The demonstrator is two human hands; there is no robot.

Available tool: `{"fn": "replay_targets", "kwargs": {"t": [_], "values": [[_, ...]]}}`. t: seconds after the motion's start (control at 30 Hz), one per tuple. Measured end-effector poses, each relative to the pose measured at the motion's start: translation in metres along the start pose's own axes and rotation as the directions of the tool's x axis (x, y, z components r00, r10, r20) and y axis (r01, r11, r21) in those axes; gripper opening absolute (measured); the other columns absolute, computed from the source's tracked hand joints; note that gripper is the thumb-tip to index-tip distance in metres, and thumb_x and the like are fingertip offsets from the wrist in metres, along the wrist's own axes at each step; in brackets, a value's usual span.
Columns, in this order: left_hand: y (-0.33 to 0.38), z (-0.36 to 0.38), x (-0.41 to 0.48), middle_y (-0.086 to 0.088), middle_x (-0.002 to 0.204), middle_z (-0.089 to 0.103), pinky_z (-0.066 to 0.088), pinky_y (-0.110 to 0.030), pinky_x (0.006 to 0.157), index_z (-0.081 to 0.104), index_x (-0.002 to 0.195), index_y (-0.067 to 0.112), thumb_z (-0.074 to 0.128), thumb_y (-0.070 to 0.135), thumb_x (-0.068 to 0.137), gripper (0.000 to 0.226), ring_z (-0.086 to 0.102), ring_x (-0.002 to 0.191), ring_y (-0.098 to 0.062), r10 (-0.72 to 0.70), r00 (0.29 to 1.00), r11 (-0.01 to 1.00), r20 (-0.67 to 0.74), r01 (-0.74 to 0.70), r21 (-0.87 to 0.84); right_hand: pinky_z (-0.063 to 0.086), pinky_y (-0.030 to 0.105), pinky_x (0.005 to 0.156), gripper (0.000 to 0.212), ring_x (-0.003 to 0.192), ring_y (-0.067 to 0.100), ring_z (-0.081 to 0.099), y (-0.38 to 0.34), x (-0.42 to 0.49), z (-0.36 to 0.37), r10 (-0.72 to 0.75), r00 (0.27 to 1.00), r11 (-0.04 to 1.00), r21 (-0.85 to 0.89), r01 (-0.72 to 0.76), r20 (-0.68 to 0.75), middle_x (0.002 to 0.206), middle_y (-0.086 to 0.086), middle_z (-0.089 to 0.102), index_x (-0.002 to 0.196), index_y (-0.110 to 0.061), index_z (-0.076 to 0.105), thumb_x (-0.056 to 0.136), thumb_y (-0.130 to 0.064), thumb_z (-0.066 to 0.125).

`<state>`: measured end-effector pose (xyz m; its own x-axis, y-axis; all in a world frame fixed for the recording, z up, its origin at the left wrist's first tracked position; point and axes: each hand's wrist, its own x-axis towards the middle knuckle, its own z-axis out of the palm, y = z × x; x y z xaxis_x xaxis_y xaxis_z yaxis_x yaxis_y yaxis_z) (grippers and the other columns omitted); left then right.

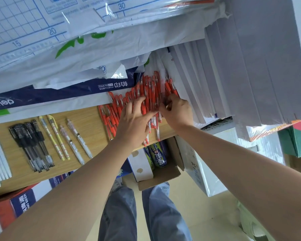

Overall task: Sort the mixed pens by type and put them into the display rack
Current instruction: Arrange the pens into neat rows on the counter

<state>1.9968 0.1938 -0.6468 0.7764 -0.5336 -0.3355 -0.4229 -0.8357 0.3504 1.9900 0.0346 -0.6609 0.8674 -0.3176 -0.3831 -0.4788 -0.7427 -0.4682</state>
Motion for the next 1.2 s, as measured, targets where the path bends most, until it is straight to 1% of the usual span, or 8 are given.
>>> {"fn": "replay_targets", "kwargs": {"t": [0.2,0.27,0.37,0.53,0.7,0.83,0.93,1.2], "values": [[-0.001,-0.018,0.004,-0.006,0.127,0.054,0.040,-0.037,0.105,0.056,0.131,0.015,0.052,0.014,0.095,0.036,0.049,0.120,-0.022,-0.202,0.973,0.873,-0.111,0.127,-0.472,0.045,0.017,0.062,0.005,0.067,0.007,0.060,0.000,-0.016,-0.017,-0.212,0.958,0.972,0.145,0.186,0.191,0.074,-0.006,0.064,0.086,-0.022,0.061,0.088,-0.024,0.064],[0.001,-0.031,0.002,0.000,0.115,0.061,0.043,-0.024,0.093,0.052,0.132,0.013,0.048,0.021,0.099,0.034,0.057,0.107,-0.013,-0.290,0.955,0.741,-0.068,0.179,-0.648,0.047,0.020,0.065,0.009,0.068,0.007,0.061,-0.003,-0.021,-0.016,-0.261,0.930,0.961,0.158,0.225,0.259,0.075,-0.008,0.065,0.081,-0.022,0.060,0.086,-0.023,0.067],[0.000,-0.046,-0.007,0.002,0.100,0.065,0.049,-0.028,0.080,0.054,0.117,0.018,0.049,0.029,0.099,0.021,0.064,0.087,-0.014,-0.431,0.902,0.438,0.031,0.239,-0.867,0.054,0.029,0.068,0.009,0.070,0.008,0.062,-0.017,-0.028,-0.014,-0.326,0.883,0.943,0.184,0.278,0.337,0.077,-0.009,0.065,0.082,-0.021,0.062,0.084,-0.026,0.070],[-0.029,-0.054,-0.041,-0.002,0.082,0.066,0.054,-0.032,0.070,0.058,0.088,0.016,0.054,0.027,0.097,0.014,0.066,0.073,-0.018,-0.569,0.820,0.292,0.065,0.275,-0.916,0.041,0.006,0.057,0.013,0.066,-0.005,0.057,-0.063,-0.048,-0.010,-0.387,0.798,0.922,0.194,0.335,0.463,0.078,-0.011,0.065,0.096,-0.023,0.066,0.089,-0.034,0.064],[-0.066,-0.060,-0.095,-0.008,0.077,0.066,0.051,-0.022,0.056,0.059,0.096,0.006,0.052,0.004,0.093,0.007,0.065,0.061,-0.009,-0.644,0.750,0.119,0.154,0.297,-0.947,0.039,0.013,0.061,0.013,0.067,-0.005,0.055,-0.113,-0.072,0.014,-0.396,0.744,0.918,0.208,0.338,0.538,0.080,-0.011,0.064,0.100,-0.019,0.067,0.093,-0.026,0.060],[-0.108,-0.060,-0.150,-0.005,0.115,0.061,0.053,-0.037,0.084,0.053,0.115,0.011,0.054,0.010,0.092,0.023,0.066,0.094,-0.023,-0.670,0.736,0.324,0.097,0.407,-0.854,0.049,0.027,0.068,0.012,0.071,0.008,0.062,-0.154,-0.103,0.042,-0.399,0.664,0.905,0.153,0.397,0.632,0.079,-0.011,0.062,0.099,-0.018,0.065,0.093,-0.026,0.060],[-0.148,-0.058,-0.198,-0.002,0.114,0.062,0.045,-0.030,0.082,0.059,0.113,0.010,0.050,0.016,0.096,0.020,0.060,0.102,-0.019,-0.683,0.729,0.506,0.036,0.509,-0.697,0.052,0.031,0.074,0.016,0.077,0.017,0.065,-0.185,-0.127,0.071,-0.342,0.662,0.919,0.089,0.385,0.667,0.085,-0.004,0.067,0.097,-0.015,0.066,0.093,-0.028,0.060],[-0.287,-0.059,-0.324,-0.008,0.109,0.062,0.046,-0.038,0.084,0.062,0.112,0.012,0.054,0.015,0.089,0.024,0.055,0.107,-0.029,-0.640,0.760,0.732,-0.109,0.562,-0.385,0.044,0.023,0.068,0.017,0.076,0.014,0.063,-0.296,-0.192,0.176,-0.287,0.733,0.950,0.085,0.301,0.617,0.082,0.000,0.067,0.096,-0.008,0.068,0.092,-0.024,0.062]]}}
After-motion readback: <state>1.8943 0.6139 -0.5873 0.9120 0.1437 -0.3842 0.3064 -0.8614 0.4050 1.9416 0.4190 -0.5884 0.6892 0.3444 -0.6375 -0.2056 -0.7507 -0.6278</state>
